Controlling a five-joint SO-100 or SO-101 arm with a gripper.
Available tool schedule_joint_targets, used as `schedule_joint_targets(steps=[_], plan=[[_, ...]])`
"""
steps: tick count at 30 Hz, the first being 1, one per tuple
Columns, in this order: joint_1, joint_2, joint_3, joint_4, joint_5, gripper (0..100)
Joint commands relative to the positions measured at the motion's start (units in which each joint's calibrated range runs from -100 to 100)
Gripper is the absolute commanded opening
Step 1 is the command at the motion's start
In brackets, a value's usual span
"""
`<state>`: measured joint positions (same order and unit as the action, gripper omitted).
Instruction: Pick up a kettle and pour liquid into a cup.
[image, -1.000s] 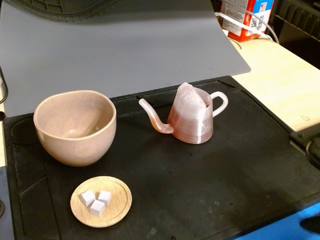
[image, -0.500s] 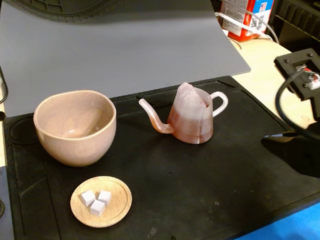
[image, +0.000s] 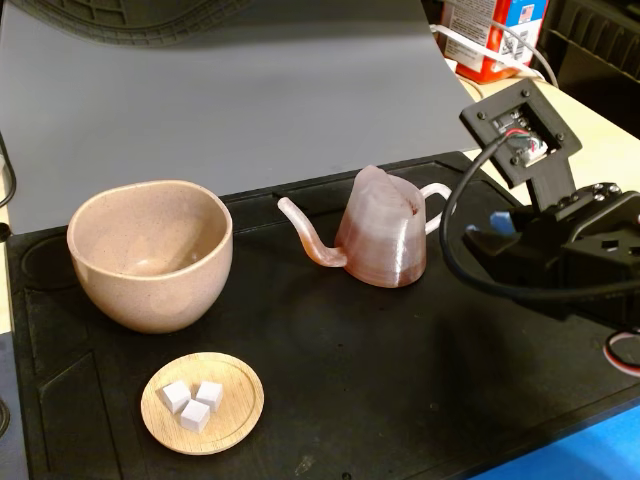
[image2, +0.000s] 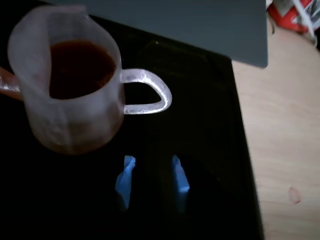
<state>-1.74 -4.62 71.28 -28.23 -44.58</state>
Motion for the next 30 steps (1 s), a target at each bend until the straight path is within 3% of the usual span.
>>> schedule_joint_targets(steps=[1,4,9,30], plan=[[0.3,0.1,-2.3,-1.0,2.1,11],[0.3,3.7,-4.9,-1.0,5.1,11],[-0.2,9.1,-11.5,-1.0,5.1,17],[0.3,23.0,-31.0,-0.8,5.2,17]])
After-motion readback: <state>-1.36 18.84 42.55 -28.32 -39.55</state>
